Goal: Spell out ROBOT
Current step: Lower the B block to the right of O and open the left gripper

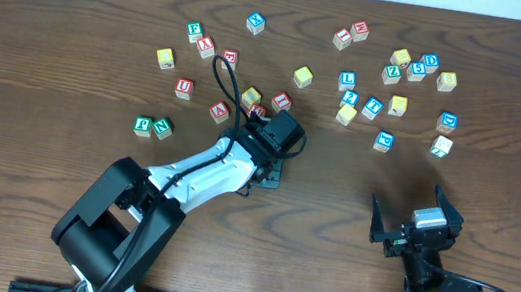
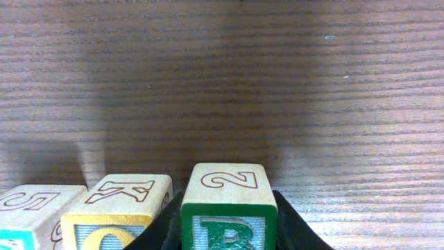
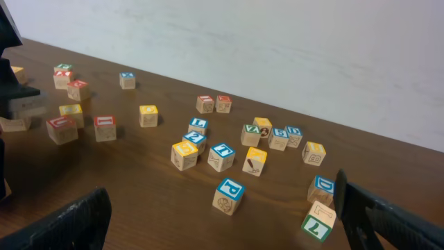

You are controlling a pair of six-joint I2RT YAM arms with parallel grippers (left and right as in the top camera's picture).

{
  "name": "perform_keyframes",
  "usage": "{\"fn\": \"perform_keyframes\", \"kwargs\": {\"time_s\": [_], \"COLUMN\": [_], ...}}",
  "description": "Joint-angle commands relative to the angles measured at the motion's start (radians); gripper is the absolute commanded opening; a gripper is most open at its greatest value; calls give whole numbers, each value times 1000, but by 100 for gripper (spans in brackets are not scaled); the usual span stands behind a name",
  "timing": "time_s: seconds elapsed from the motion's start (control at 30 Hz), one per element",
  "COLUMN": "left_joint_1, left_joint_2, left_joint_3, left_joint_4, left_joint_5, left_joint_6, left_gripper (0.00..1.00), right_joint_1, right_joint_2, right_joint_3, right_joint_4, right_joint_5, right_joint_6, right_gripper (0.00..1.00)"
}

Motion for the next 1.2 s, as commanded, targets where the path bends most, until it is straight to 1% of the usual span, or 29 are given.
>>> {"fn": "perform_keyframes", "kwargs": {"time_s": [0.0, 0.03, 0.07, 0.1, 0.13, 0.27, 0.37, 0.47, 0.5, 1.17], "left_joint_1": [3, 3, 3, 3, 3, 3, 3, 3, 3, 3], "left_joint_2": [-8, -8, -8, -8, -8, -8, -8, -8, -8, -8], "left_joint_3": [-11, -10, -10, -10, -10, -10, -10, -10, -10, -10], "left_joint_4": [-3, -3, -3, -3, -3, -3, -3, -3, -3, -3], "left_joint_5": [-10, -10, -10, -10, -10, -10, -10, -10, -10, -9], "left_joint_6": [7, 7, 7, 7, 7, 7, 7, 7, 7, 7], "left_gripper": [10, 14, 17, 17, 21, 26, 36, 39, 42, 43], "right_joint_1": [-6, -6, -6, -6, -6, -6, -6, -6, -6, -6], "right_joint_2": [-2, -2, -2, -2, -2, -2, -2, -2, -2, -2], "right_joint_3": [-1, -1, -1, -1, -1, -1, -1, -1, -1, -1], "right_joint_4": [-4, -4, -4, -4, -4, -4, -4, -4, -4, -4], "right_joint_5": [0, 0, 0, 0, 0, 0, 0, 0, 0, 0], "right_joint_6": [15, 15, 15, 15, 15, 15, 15, 15, 15, 15], "right_gripper": [99, 99, 99, 99, 99, 99, 99, 99, 99, 99]}}
